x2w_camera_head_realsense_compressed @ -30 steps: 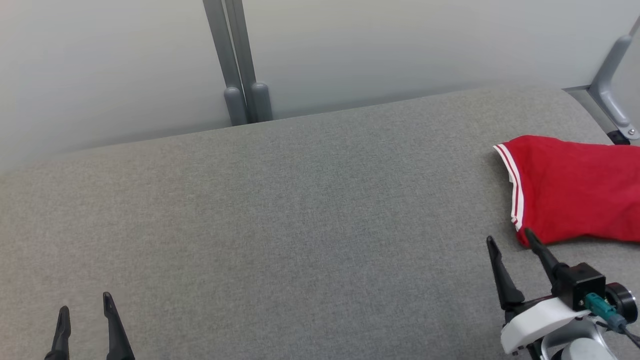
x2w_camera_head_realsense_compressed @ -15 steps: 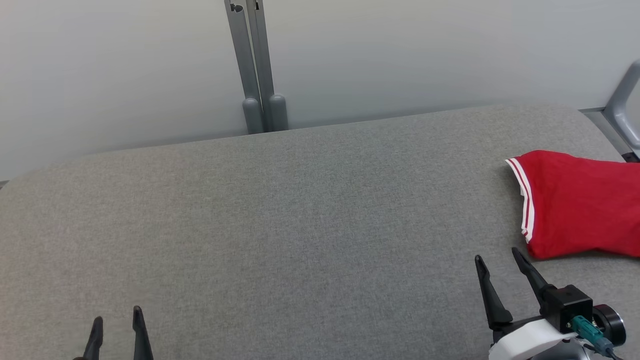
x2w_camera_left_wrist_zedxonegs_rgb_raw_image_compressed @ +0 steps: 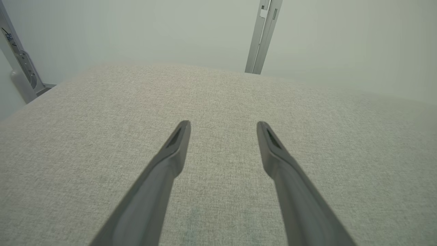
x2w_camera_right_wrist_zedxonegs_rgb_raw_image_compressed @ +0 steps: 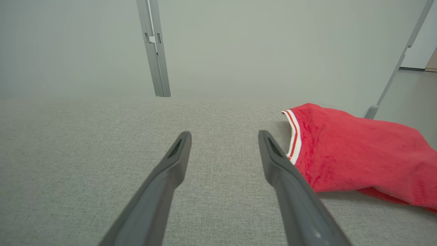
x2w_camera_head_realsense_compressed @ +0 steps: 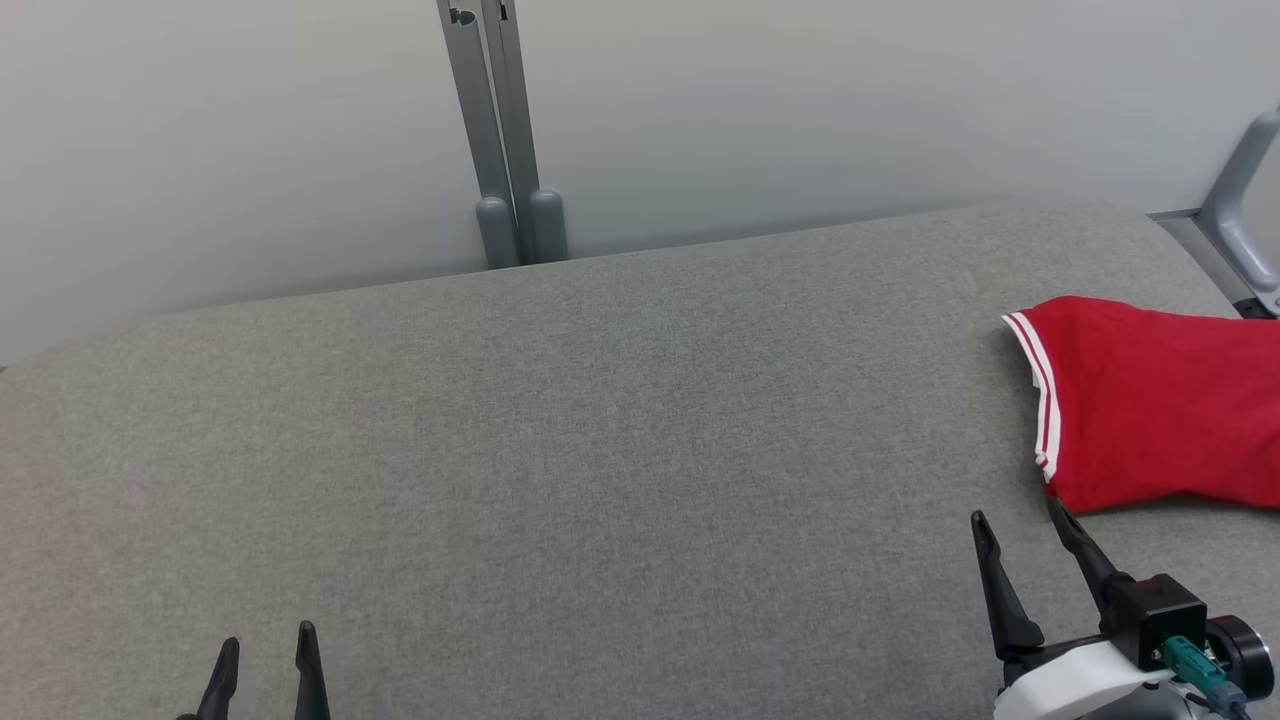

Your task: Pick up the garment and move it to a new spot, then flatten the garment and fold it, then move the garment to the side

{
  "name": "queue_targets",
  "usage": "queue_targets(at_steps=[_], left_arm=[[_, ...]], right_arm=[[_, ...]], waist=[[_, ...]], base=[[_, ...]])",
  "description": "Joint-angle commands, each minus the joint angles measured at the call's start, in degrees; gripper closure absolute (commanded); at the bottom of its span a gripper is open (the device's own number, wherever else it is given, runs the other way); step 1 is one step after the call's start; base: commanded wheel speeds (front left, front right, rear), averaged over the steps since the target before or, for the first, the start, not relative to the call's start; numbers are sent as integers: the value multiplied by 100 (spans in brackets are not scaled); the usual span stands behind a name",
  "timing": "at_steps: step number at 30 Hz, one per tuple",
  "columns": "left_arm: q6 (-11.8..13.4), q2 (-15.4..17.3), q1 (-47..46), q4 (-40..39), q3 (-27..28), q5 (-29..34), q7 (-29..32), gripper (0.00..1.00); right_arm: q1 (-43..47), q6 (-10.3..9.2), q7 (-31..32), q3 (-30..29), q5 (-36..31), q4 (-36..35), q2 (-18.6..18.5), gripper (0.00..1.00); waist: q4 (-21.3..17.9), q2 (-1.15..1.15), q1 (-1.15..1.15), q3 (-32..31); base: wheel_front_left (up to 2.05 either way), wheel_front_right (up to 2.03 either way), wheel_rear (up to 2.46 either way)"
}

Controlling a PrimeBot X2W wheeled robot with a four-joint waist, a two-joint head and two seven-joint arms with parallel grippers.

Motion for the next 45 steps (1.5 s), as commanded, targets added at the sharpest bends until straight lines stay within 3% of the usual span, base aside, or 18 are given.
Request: queue_targets(at_steps=[1,13,14,18,45], left_arm=[[-18,78,-63,5,-44,-65,-14,0],[-21,236,-39,-51,-319,-153,-14,0],[-2,197,-8,-51,-344,-164,0,100],[-1,121,29,148,-378,-192,36,100],[-8,68,-542,92,-215,-2686,740,100]], right_arm=[[64,-1,-21,-16,-39,-19,-4,0],[63,-2,-21,-1,0,-29,-25,0],[9,0,0,-3,1,-13,-4,100],[43,0,6,15,12,189,62,100],[-337,0,661,-189,2958,258,128,100]], waist=[[-7,0,0,6],[-5,0,0,40],[-6,0,0,41],[-6,0,0,42],[-11,0,0,84]], base=[[0,0,0],[0,0,0],[0,0,0],[0,0,0],[0,0,0]])
